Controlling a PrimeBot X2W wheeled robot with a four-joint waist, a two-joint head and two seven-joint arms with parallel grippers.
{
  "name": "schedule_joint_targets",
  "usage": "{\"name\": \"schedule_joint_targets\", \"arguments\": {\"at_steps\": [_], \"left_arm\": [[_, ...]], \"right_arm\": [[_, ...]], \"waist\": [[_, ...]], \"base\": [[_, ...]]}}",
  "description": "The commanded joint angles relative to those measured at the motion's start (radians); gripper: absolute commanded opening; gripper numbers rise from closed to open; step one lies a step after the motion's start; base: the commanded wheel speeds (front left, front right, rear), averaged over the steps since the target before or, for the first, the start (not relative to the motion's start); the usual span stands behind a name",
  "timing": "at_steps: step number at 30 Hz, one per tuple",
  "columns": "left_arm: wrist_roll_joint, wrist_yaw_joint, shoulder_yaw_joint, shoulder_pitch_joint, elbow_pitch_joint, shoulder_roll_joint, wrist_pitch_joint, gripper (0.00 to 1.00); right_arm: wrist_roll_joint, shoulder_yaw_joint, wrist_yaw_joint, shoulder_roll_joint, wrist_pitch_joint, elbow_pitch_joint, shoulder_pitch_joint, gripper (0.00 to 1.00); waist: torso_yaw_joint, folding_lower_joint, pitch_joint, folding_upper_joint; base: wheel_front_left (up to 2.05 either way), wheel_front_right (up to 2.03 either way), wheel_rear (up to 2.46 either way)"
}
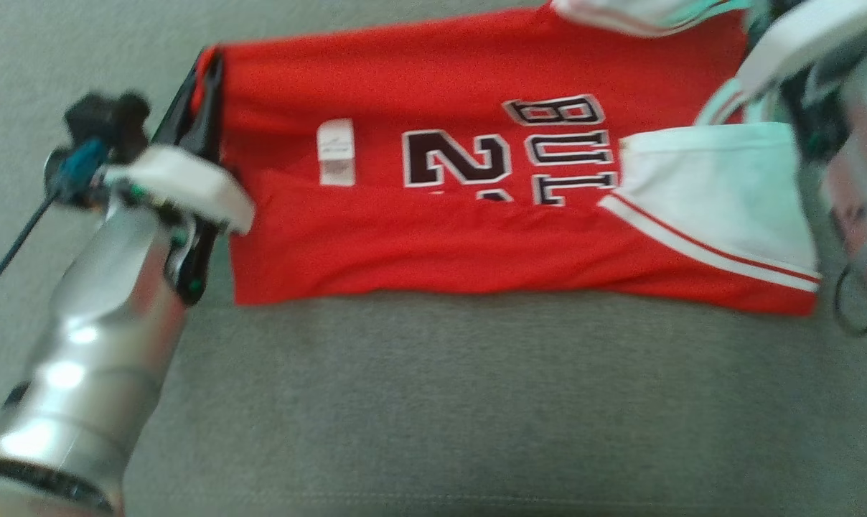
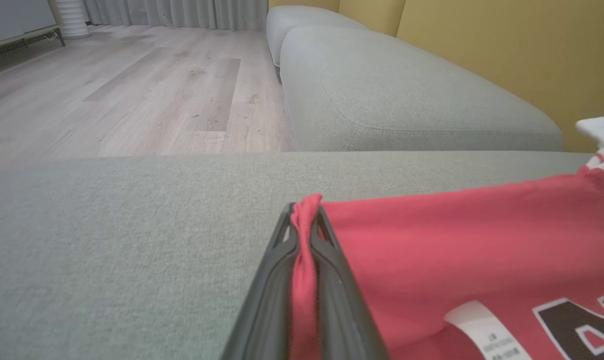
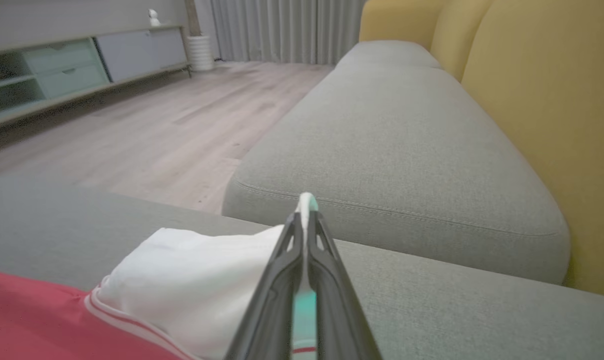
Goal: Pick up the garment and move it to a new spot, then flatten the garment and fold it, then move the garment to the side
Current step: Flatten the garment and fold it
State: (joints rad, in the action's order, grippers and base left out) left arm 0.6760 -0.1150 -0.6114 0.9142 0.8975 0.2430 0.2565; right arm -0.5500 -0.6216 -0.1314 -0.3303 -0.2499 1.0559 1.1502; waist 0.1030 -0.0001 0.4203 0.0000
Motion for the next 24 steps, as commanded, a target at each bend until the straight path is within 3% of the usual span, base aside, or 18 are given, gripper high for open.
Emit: {"name": "schedule_joint_targets", "arguments": {"at_steps": [1,9,17,18,19,20,21,24], "left_arm": [[-0.019,-0.002,0.059,-0.010,-0.029,0.063,0.005,0.00],[-0.084,-0.009,0.153,-0.174,-0.037,0.100,0.005,0.00],[-0.135,-0.013,0.182,-0.272,-0.045,0.093,0.005,0.00],[-0.142,-0.014,0.184,-0.285,-0.044,0.089,0.005,0.03],[-0.149,-0.014,0.185,-0.298,-0.041,0.086,0.005,0.47],[-0.156,-0.014,0.186,-0.311,-0.034,0.083,0.005,1.00],[-0.164,-0.014,0.191,-0.322,-0.033,0.080,0.005,1.00],[-0.197,0.029,0.224,-0.362,-0.060,0.069,0.005,1.00]], "right_arm": [[-0.043,-0.017,0.001,-0.010,-0.011,-0.086,-0.061,0.00],[-0.215,0.016,0.001,-0.062,-0.012,-0.334,-0.382,0.00],[-0.264,0.087,0.001,-0.045,-0.012,-0.427,-0.579,0.00],[-0.267,0.095,0.001,-0.039,-0.012,-0.432,-0.600,0.00],[-0.268,0.103,0.001,-0.033,-0.012,-0.435,-0.618,0.00],[-0.265,0.109,0.001,-0.029,-0.012,-0.431,-0.633,0.31],[-0.259,0.111,0.001,-0.025,-0.012,-0.428,-0.646,1.00],[-0.244,0.152,0.001,-0.007,-0.012,-0.431,-0.673,1.00]], "waist": [[-0.057,0.0001,-0.051,0.0000],[-0.121,0.0001,-0.127,0.0000],[-0.143,0.0001,-0.175,0.0000],[-0.145,0.0001,-0.183,0.0000],[-0.145,0.0001,-0.191,0.0000],[-0.146,0.0001,-0.200,0.0000],[-0.145,0.0001,-0.208,0.0000],[-0.142,0.0001,-0.237,0.0000]], "base": [[0.00,0.00,0.00],[0.00,0.00,0.00],[0.00,0.00,0.00],[0.00,0.00,0.00],[0.00,0.00,0.00],[0.00,0.00,0.00],[0.00,0.00,0.00],[0.00,0.00,0.00]]}}
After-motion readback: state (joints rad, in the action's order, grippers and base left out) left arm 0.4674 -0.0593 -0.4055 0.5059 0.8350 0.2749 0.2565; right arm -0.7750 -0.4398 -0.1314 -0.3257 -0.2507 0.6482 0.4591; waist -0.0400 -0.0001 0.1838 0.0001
